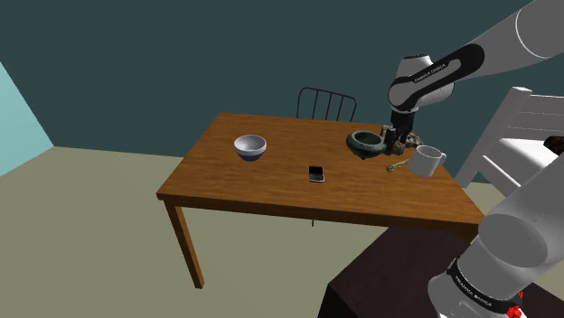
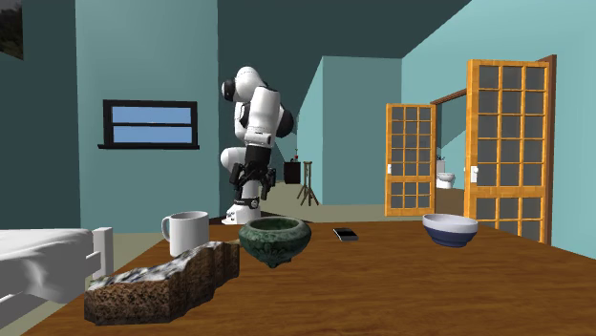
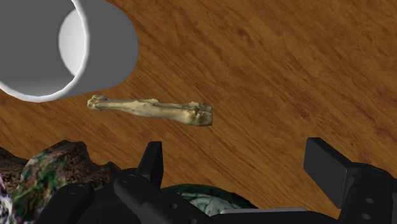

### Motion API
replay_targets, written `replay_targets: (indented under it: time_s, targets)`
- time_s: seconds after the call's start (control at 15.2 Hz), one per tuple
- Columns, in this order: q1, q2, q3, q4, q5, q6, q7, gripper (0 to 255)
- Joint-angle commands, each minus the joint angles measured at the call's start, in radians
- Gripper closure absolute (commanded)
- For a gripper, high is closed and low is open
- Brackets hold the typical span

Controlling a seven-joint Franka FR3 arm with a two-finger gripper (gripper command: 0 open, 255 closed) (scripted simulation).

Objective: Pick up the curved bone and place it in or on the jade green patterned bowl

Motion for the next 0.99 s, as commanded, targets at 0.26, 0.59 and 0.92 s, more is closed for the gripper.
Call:
replay_targets:
  time_s: [0.26,0.59,0.92]
  targets:
    - [0.0,0.0,0.0,0.0,0.0,0.001,0.0,255]
    - [0.0,0.0,0.0,0.0,0.0,0.001,0.0,255]
    - [0.0,0.0,0.0,0.0,0.0,0.001,0.0,0]
